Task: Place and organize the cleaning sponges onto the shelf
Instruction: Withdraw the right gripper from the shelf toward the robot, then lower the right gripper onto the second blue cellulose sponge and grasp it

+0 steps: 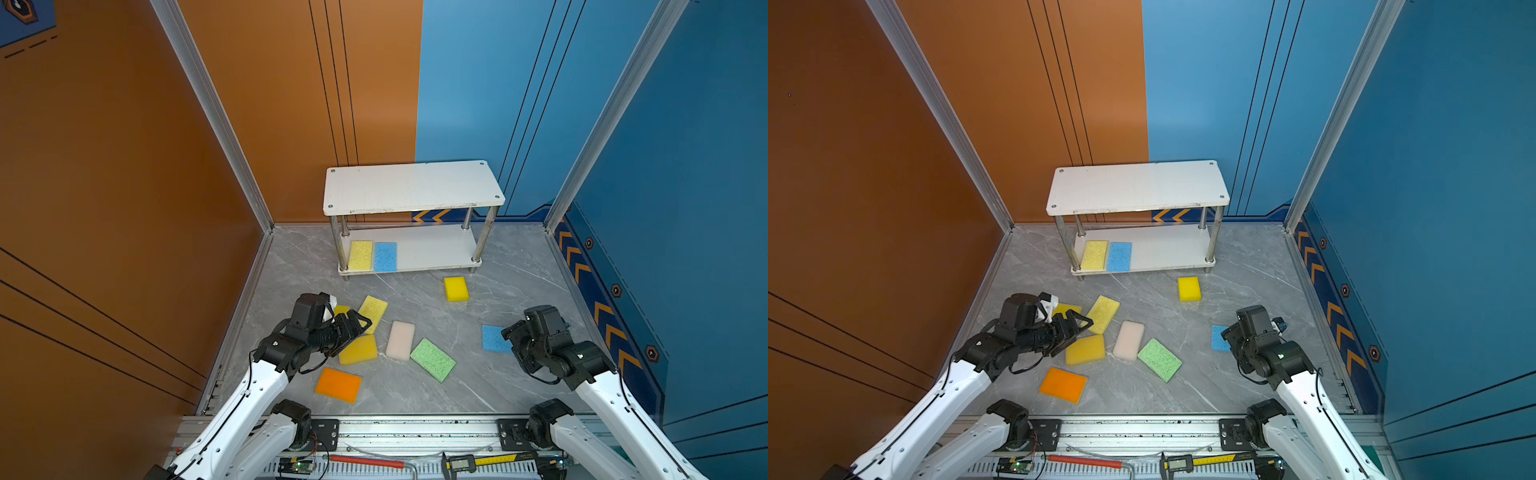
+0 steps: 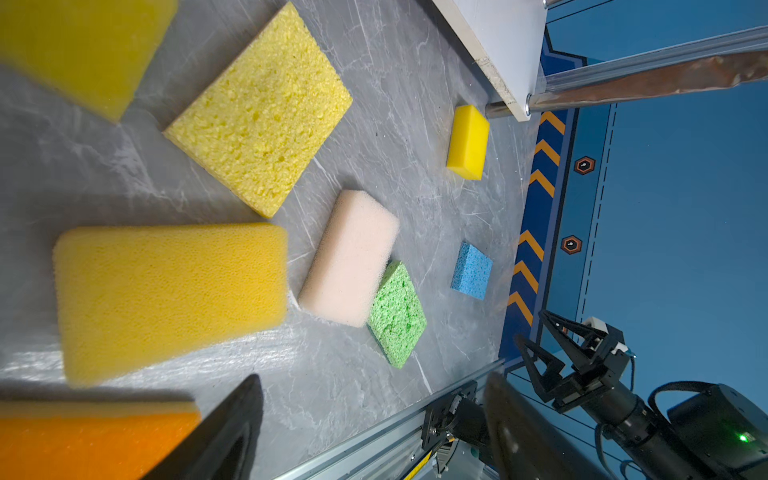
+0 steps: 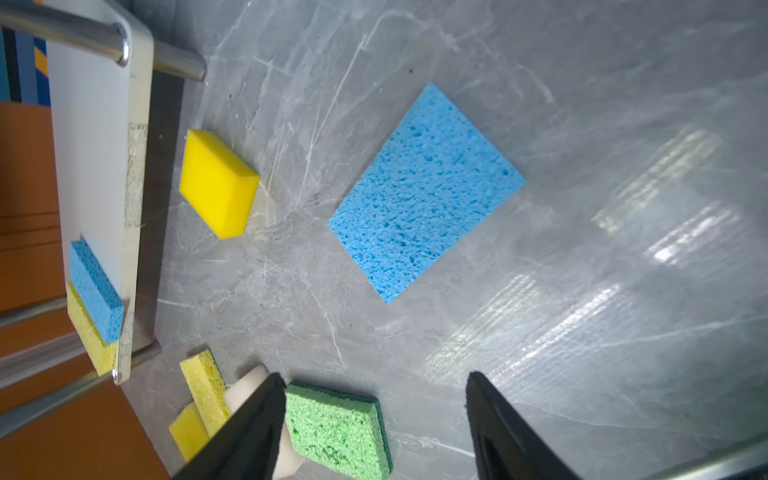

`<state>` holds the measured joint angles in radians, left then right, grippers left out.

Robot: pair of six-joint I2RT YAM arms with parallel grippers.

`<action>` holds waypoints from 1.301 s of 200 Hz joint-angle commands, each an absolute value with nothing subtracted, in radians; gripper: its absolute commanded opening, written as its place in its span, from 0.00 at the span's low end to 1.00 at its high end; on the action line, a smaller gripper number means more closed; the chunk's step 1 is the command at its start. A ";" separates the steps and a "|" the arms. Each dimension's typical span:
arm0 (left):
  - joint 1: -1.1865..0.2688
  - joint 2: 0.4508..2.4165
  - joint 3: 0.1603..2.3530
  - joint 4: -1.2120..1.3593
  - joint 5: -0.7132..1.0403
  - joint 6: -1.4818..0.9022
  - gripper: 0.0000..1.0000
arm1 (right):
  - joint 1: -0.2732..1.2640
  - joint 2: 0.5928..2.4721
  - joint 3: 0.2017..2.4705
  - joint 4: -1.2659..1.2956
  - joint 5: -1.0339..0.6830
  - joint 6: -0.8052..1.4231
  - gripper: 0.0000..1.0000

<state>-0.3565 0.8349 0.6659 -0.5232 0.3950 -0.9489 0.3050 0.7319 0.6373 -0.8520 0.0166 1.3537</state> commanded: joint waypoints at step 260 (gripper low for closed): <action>-0.319 0.752 0.658 -0.491 0.323 -1.011 0.84 | 0.255 1.245 0.511 -0.370 -0.067 1.596 0.45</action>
<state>-0.3309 0.7612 0.6731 -0.4858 0.3210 -1.0039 0.2584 1.1954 0.5106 -0.4053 -0.0467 1.5909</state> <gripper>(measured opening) 0.838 0.475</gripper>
